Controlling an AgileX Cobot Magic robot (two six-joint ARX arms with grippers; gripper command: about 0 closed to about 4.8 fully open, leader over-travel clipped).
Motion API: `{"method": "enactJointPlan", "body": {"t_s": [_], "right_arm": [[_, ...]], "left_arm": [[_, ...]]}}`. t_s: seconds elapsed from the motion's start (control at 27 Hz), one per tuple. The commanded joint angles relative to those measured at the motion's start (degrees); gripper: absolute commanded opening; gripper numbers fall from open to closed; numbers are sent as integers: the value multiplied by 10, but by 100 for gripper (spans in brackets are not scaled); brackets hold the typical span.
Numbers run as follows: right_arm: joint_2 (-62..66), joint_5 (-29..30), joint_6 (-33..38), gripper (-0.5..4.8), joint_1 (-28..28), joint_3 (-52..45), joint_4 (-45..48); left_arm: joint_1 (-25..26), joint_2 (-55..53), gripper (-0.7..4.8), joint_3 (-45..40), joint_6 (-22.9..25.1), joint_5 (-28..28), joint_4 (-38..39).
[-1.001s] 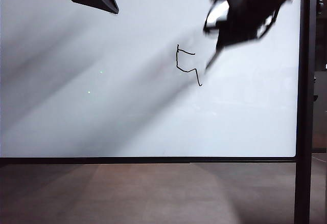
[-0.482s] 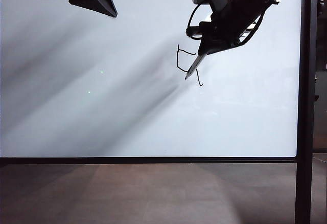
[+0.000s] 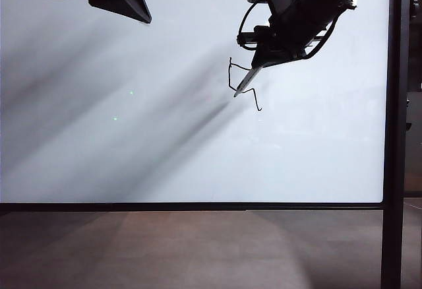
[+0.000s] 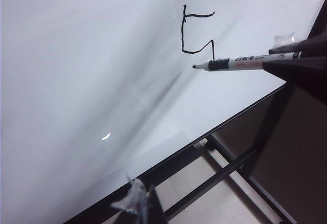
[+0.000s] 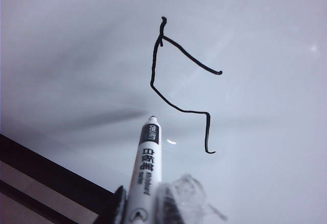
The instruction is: Reach to the right to find the marker pen, pick it up, and write the number 5 on the whiteboard.
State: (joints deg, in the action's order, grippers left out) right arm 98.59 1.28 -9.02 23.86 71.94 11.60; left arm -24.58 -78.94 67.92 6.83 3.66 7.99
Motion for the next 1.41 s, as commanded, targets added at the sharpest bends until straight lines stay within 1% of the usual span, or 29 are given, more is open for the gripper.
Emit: {"method": "enactJointPlan", "body": {"t_s": [0.04, 0.22, 0.37, 0.59, 0.93, 1.04, 1.41], "right_arm": [[2, 14, 3, -7, 0, 3, 15], [16, 23, 3, -7, 0, 3, 19], [22, 16, 3, -7, 0, 3, 21], [22, 12, 2, -7, 0, 3, 49], [33, 11, 2, -7, 0, 4, 39], [33, 1, 2, -7, 0, 4, 42], [33, -3, -3, -7, -1, 4, 53]], "left_arm": [[0, 3, -5, 2, 3, 0, -4], [0, 3, -5, 2, 3, 0, -3], [0, 3, -5, 2, 3, 0, -3], [0, 3, -5, 2, 3, 0, -3], [0, 3, -5, 2, 2, 0, -1], [0, 3, -5, 2, 2, 0, 4], [0, 3, -5, 2, 2, 0, 6]]}}
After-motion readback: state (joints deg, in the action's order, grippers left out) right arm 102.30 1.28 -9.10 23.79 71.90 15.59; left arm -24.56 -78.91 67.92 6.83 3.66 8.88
